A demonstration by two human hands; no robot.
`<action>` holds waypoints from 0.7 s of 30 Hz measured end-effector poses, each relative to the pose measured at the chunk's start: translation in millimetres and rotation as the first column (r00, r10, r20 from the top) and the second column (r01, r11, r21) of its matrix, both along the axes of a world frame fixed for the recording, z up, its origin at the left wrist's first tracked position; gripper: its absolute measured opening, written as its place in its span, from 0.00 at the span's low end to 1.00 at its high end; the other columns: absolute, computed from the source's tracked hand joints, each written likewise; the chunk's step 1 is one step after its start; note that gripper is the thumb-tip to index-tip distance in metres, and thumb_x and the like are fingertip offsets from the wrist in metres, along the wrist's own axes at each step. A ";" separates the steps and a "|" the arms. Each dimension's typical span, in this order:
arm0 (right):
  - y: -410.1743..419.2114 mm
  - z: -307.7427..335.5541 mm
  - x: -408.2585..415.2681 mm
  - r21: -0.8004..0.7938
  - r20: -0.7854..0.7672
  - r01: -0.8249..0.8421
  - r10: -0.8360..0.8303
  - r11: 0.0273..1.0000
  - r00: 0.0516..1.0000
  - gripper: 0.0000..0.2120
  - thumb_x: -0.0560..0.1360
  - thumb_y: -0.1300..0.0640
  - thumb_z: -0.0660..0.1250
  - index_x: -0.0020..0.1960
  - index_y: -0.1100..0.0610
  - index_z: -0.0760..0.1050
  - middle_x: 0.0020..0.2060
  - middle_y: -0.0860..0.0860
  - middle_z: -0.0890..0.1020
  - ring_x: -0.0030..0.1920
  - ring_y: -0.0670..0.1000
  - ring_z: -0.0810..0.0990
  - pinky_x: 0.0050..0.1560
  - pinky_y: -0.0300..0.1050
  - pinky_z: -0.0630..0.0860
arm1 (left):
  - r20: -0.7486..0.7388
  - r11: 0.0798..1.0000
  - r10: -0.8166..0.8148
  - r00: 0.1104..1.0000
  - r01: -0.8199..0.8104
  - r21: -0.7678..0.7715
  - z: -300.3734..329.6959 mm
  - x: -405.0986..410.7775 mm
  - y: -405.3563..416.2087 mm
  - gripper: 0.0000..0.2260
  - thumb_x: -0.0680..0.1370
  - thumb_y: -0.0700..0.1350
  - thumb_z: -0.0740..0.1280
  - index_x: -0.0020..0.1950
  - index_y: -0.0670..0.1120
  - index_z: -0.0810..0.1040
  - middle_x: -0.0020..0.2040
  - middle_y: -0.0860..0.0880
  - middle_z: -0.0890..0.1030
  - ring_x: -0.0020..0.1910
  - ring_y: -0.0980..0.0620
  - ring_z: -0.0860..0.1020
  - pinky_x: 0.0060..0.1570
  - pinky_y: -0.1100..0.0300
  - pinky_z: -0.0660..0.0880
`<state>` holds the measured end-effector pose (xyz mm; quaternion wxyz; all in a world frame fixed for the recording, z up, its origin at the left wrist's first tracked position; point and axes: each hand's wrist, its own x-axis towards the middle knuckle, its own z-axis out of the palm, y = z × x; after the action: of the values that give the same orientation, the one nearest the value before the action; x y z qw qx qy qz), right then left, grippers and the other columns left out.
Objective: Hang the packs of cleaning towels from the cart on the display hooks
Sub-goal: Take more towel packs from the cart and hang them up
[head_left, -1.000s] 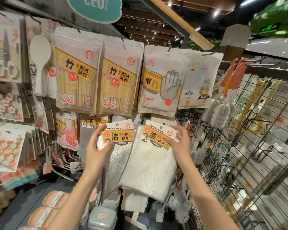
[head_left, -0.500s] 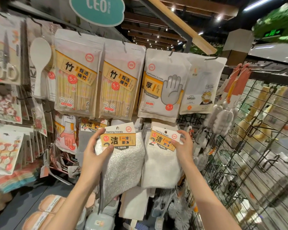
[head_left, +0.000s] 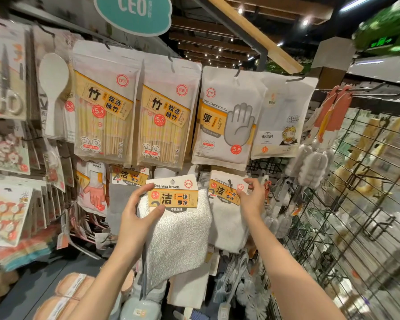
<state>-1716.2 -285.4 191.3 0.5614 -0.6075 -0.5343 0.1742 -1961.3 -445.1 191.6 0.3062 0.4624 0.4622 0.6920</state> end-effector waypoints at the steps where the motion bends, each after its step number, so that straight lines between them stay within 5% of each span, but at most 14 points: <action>1: 1.5 0.4 -0.3 -0.002 0.010 0.002 -0.002 1.000 1.000 0.15 0.71 0.67 0.70 0.54 0.54 0.75 0.54 0.52 0.73 0.53 0.50 0.74 0.52 0.47 0.74 | -0.004 1.000 0.001 1.000 -0.001 -0.003 0.1 0.5 0.4 0.23 0.72 0.33 0.72 0.60 0.57 0.76 0.59 0.55 0.79 0.56 0.66 0.76 0.57 0.64 0.71; 6: 7.8 2.5 3.0 -0.052 0.103 0.059 -0.053 0.997 0.993 0.12 0.72 0.62 0.71 0.53 0.52 0.75 0.55 0.50 0.72 0.49 0.48 0.72 0.42 0.42 0.67 | -0.036 0.999 -0.015 0.999 0.014 -0.030 -0.8 1.1 2.3 0.30 0.72 0.36 0.73 0.65 0.63 0.71 0.64 0.55 0.76 0.65 0.54 0.72 0.64 0.52 0.69; 10: 9.7 3.7 2.9 -0.060 0.112 0.054 -0.047 0.997 0.993 0.12 0.72 0.61 0.71 0.53 0.51 0.75 0.54 0.50 0.71 0.52 0.50 0.74 0.42 0.42 0.67 | -0.038 0.999 -0.019 0.999 0.018 -0.042 -0.8 1.0 3.8 0.33 0.72 0.37 0.73 0.68 0.64 0.68 0.65 0.58 0.75 0.64 0.60 0.71 0.57 0.64 0.67; 14: 6.0 5.7 1.6 -0.046 0.095 0.050 -0.045 0.998 0.994 0.13 0.72 0.62 0.72 0.54 0.51 0.76 0.57 0.51 0.72 0.51 0.49 0.74 0.46 0.43 0.70 | -0.018 0.999 -0.019 1.000 0.019 -0.034 0.4 3.0 6.3 0.31 0.72 0.35 0.73 0.67 0.62 0.69 0.60 0.63 0.75 0.53 0.78 0.71 0.44 0.81 0.68; 21: -16.1 7.7 13.2 -0.047 0.126 -0.045 0.051 0.998 0.991 0.18 0.72 0.61 0.71 0.61 0.51 0.76 0.61 0.52 0.71 0.65 0.54 0.65 0.62 0.47 0.64 | 0.002 1.000 -0.015 1.000 0.015 -0.003 0.3 5.0 3.3 0.32 0.72 0.35 0.73 0.66 0.63 0.70 0.59 0.64 0.75 0.54 0.76 0.72 0.45 0.79 0.69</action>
<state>-1703.0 -301.5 199.0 0.5082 -0.6166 -0.5795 0.1602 -1956.3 -441.7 192.0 0.3125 0.4648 0.4596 0.6892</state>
